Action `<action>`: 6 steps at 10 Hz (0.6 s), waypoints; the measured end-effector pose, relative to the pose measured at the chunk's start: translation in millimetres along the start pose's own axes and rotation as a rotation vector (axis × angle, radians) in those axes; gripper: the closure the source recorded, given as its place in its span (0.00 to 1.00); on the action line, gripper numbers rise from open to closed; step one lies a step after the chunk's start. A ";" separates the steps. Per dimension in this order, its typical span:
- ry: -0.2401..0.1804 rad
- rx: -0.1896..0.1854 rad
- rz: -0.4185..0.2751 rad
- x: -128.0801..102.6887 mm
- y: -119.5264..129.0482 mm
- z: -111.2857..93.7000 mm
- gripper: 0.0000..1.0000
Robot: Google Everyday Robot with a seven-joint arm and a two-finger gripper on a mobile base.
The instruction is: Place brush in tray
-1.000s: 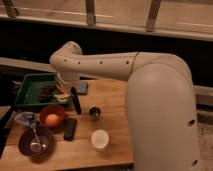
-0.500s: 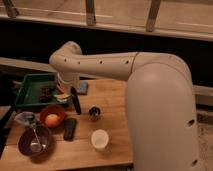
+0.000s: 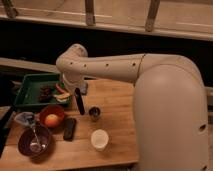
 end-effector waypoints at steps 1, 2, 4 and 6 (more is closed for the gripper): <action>-0.014 0.003 -0.007 -11.3 -0.1 -1.1 0.89; -0.031 0.006 -0.019 -28.9 2.7 -2.6 0.89; -0.066 0.001 -0.043 -72.7 15.0 -1.4 0.89; -0.112 -0.018 -0.056 -113.0 22.8 -1.0 0.89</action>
